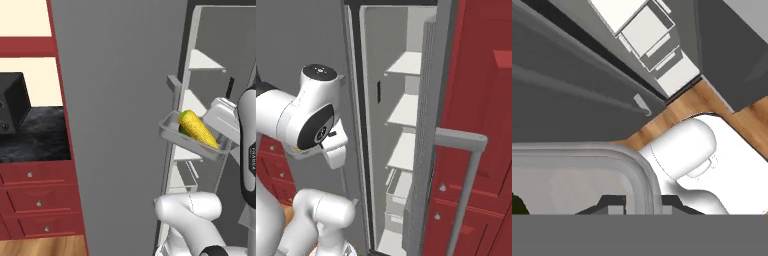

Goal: Take the corn and lime out of the freezer and place them in the tupperware container on the counter. Then put the tupperware containing the vegetables back in the freezer.

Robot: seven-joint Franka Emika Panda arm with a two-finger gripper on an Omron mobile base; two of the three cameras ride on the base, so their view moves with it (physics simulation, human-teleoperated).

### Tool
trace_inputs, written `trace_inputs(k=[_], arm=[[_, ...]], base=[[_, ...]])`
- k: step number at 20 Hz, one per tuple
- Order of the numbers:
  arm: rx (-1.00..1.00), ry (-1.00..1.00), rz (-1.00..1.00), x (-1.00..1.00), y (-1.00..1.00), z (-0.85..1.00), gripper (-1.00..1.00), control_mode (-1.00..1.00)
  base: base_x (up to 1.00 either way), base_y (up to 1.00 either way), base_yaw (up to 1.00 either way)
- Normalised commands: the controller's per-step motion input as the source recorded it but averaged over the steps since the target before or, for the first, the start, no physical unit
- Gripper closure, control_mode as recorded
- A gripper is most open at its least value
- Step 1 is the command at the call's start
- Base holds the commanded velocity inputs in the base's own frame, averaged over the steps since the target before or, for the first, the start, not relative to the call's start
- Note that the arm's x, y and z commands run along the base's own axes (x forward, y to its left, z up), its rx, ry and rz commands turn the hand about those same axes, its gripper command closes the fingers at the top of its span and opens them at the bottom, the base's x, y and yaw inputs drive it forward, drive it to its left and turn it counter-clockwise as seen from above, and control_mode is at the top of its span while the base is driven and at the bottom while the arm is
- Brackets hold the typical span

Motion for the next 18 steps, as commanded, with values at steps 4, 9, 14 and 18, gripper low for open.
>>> trace_inputs(k=[4, 9, 14, 18], arm=[[0.00, 0.00, 0.00, 0.00, 0.00, 0.00, 1.00, 1.00], [0.00, 0.00, 0.00, 0.00, 0.00, 0.00, 1.00, 1.00], [-0.01, -0.02, -0.03, -0.03, -0.03, 0.04, 1.00, -1.00], [-0.02, -0.10, -0.29, -0.23, 0.00, 0.31, 1.00, -1.00]], base=[[0.13, -0.45, -0.15], [-0.18, -0.43, -0.16], [-0.02, -0.32, -0.12], [0.00, 0.00, 0.00]])
